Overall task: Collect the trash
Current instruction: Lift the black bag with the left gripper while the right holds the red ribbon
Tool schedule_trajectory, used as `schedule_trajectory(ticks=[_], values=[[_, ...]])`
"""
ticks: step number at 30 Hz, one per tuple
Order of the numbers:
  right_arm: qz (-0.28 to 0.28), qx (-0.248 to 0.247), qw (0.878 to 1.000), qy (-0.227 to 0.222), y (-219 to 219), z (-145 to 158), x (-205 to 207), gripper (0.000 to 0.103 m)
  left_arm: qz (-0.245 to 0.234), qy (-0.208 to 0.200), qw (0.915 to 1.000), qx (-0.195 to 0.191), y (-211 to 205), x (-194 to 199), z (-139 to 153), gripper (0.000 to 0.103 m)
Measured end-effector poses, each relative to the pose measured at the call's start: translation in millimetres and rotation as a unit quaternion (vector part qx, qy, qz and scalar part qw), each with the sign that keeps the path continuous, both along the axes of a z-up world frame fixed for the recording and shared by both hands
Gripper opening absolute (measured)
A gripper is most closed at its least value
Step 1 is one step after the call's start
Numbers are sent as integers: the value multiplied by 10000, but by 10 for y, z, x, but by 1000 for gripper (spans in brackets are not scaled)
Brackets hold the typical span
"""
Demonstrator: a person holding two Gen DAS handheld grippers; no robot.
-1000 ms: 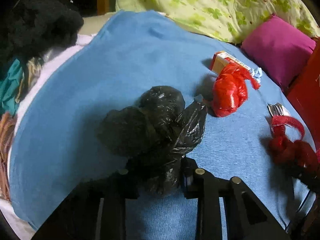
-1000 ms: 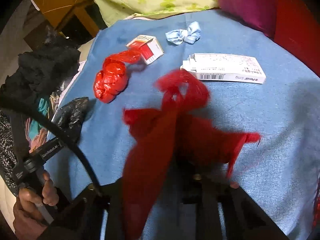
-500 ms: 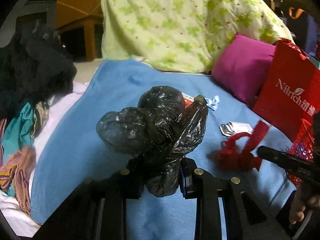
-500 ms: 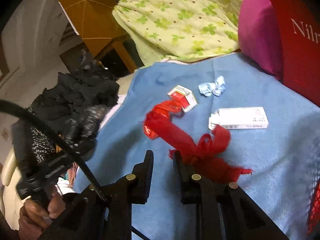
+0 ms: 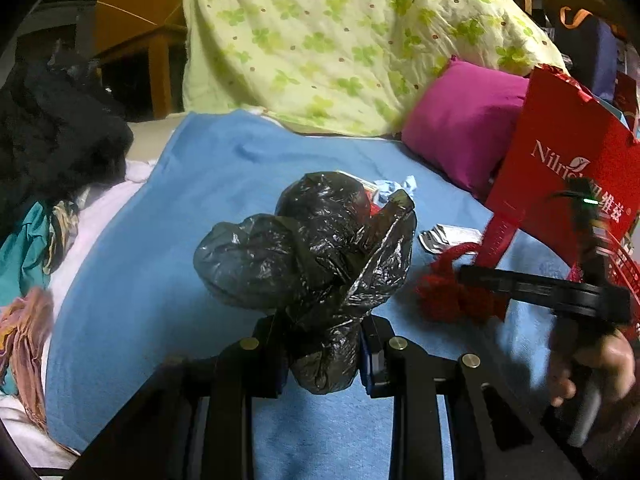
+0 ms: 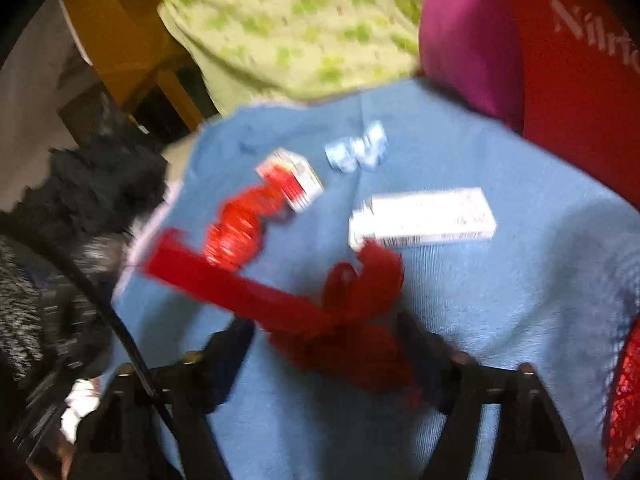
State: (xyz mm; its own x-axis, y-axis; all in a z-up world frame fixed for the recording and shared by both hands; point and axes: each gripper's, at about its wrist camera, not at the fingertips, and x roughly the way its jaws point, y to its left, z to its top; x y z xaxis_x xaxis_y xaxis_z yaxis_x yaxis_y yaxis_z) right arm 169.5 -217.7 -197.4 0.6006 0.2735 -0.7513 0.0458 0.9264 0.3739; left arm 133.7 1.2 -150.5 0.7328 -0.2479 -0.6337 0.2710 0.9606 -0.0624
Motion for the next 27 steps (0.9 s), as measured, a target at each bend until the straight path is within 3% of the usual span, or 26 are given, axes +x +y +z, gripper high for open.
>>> schedule_trajectory(ticks=[4,8,16,20,22,27], values=[[161,-141,9987,470,76,-216,207,36,-101,-41,9999,51,-74,-81,69,29],[209,-66,9995,217,38,-106,22,21,-130,-100,9998,83,-140,-170,177,29],[44,299,9936,-1090,-79,495,-752,20,-105,-514,9972,530,-352,-475,513,29],[57,386,9900,-1357,-150,747,-1081,20,-119,-668,9954,672,-427,-601,640,29],[79,335,9891,-1430,-137,867,-1135,20,-110,-718,9951,673,-437,-647,676,29],[86,751,9873,-1394,-296,981,-1170,23,-55,-702,9956,622,-376,-695,689,29]])
